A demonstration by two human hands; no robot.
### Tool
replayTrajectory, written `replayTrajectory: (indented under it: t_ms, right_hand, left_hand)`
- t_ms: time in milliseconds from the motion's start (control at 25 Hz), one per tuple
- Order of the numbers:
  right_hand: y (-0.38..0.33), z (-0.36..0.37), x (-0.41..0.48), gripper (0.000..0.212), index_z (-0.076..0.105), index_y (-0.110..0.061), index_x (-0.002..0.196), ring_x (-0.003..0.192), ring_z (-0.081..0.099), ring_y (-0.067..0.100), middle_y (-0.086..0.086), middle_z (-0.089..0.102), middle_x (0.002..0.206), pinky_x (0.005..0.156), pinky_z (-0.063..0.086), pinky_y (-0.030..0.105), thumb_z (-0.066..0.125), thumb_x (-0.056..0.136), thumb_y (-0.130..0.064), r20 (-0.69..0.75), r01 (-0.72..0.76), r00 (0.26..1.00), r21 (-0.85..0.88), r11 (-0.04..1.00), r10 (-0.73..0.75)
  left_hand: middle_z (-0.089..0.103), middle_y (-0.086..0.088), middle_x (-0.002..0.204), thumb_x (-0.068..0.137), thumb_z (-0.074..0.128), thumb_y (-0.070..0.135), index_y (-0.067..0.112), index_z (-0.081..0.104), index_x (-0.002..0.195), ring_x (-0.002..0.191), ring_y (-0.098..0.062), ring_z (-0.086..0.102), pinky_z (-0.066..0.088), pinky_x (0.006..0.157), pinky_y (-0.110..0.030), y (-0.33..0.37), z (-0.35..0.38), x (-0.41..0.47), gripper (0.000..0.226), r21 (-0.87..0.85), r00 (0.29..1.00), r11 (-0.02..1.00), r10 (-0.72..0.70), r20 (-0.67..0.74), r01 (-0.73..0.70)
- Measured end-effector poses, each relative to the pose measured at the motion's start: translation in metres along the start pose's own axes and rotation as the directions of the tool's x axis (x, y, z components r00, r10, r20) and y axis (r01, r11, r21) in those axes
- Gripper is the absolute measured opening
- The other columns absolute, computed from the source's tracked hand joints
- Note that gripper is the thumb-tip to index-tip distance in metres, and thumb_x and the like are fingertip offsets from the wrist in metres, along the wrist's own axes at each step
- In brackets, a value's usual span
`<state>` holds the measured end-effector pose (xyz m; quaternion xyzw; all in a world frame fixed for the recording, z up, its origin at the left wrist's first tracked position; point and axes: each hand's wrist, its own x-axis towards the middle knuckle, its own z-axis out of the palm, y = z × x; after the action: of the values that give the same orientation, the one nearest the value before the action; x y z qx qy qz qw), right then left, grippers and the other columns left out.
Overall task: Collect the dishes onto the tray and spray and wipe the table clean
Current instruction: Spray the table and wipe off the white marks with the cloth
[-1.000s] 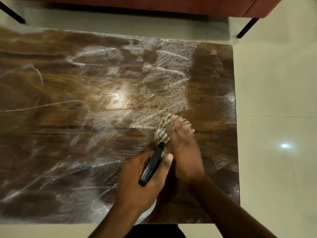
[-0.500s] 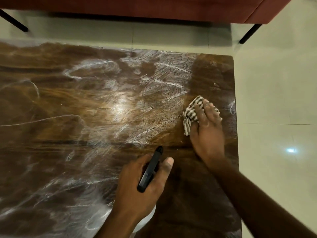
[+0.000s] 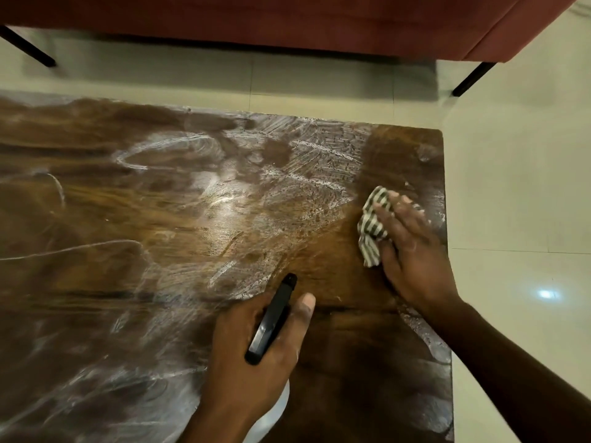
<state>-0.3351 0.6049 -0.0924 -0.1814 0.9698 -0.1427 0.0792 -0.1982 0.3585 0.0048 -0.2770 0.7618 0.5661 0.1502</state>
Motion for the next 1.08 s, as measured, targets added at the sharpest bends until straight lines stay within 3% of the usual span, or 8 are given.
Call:
replayTrajectory:
  t_ms: [120,240,400,520,640,800,920,1080]
  right_hand:
    - [-0.047,0.01,0.04,0.062,0.045,-0.018,0.16,0.161,0.024,0.028,0.011,0.032,0.172,0.132,0.017,0.045,0.038,0.101,-0.035,-0.06,-0.28,0.956,0.094,0.955,0.286]
    - [-0.109,0.03,0.036,0.062,0.029,-0.019,0.166,0.163,0.016,0.028,0.009,0.022,0.175,0.132,0.019,0.045,0.035,0.106,-0.036,0.161,0.027,0.986,0.069,0.997,-0.038]
    - [-0.116,0.009,0.018,0.045,0.058,-0.013,0.146,0.139,0.054,0.025,0.01,0.06,0.149,0.092,0.031,-0.004,0.065,0.101,-0.016,0.572,0.364,0.687,0.263,0.894,-0.448]
    - [-0.055,-0.003,0.04,0.049,0.057,-0.024,0.149,0.152,0.041,0.025,0.005,0.049,0.162,0.126,0.034,0.032,0.051,0.104,-0.043,0.417,0.641,0.685,0.046,0.766,-0.598]
    - [0.01,-0.017,0.076,0.056,0.045,-0.026,0.157,0.154,0.038,0.034,0.011,0.038,0.169,0.122,0.038,0.057,0.043,0.103,-0.039,0.107,0.187,0.978,-0.078,0.979,-0.178]
    - [-0.015,-0.013,0.119,0.067,0.046,-0.015,0.158,0.158,0.03,0.033,0.012,0.033,0.171,0.127,0.03,0.051,0.035,0.096,-0.038,-0.118,-0.407,0.899,0.123,0.905,0.421]
    - [-0.079,0.005,0.106,0.066,0.035,-0.024,0.164,0.163,0.017,0.026,0.006,0.023,0.175,0.132,0.021,0.051,0.026,0.101,-0.04,0.103,-0.006,0.995,0.049,0.999,0.001]
    - [-0.071,0.005,0.092,0.069,0.039,-0.025,0.163,0.162,0.016,0.014,0.0,0.028,0.174,0.133,0.015,0.037,0.064,0.101,-0.04,0.412,0.6,0.666,0.199,0.775,-0.621]
  left_hand:
    - [0.064,-0.018,0.058,0.085,0.07,0.066,0.01,0.065,0.064,0.057,-0.034,0.068,0.054,0.062,-0.055,0.012,0.001,0.01,0.06,-0.023,1.0,1.0,0.007,-0.024,-0.008]
    - [0.071,-0.011,0.062,0.089,0.074,0.062,0.018,0.072,0.077,0.059,-0.027,0.073,0.059,0.063,-0.056,0.015,-0.001,0.027,0.045,-0.042,0.998,0.997,0.063,-0.021,-0.064]
    - [0.074,-0.005,0.065,0.09,0.074,0.06,0.025,0.076,0.082,0.061,-0.021,0.074,0.062,0.067,-0.054,0.021,-0.006,0.043,0.036,-0.022,0.992,0.994,0.109,-0.07,-0.111]
    - [0.061,-0.012,0.056,0.091,0.07,0.064,0.014,0.063,0.066,0.051,-0.031,0.065,0.058,0.058,-0.053,0.025,-0.012,0.05,0.057,0.0,0.991,0.993,0.121,-0.064,-0.122]
    - [0.056,-0.014,0.054,0.093,0.072,0.059,0.011,0.059,0.065,0.05,-0.035,0.065,0.056,0.057,-0.055,0.026,-0.019,0.059,0.056,-0.034,0.991,0.992,0.124,-0.05,-0.125]
    - [0.063,-0.009,0.058,0.091,0.075,0.057,0.021,0.068,0.078,0.057,-0.03,0.069,0.058,0.063,-0.055,0.032,-0.016,0.068,0.039,-0.057,0.991,0.989,0.134,0.007,-0.133]
    - [0.064,-0.006,0.06,0.09,0.074,0.057,0.025,0.068,0.08,0.055,-0.026,0.067,0.058,0.059,-0.049,0.038,-0.009,0.076,0.034,-0.057,0.983,0.982,0.182,0.016,-0.181]
    - [0.066,-0.002,0.058,0.094,0.073,0.054,0.023,0.071,0.075,0.052,-0.017,0.067,0.056,0.055,-0.032,0.047,-0.002,0.087,0.036,-0.058,0.973,0.972,0.226,-0.045,-0.229]
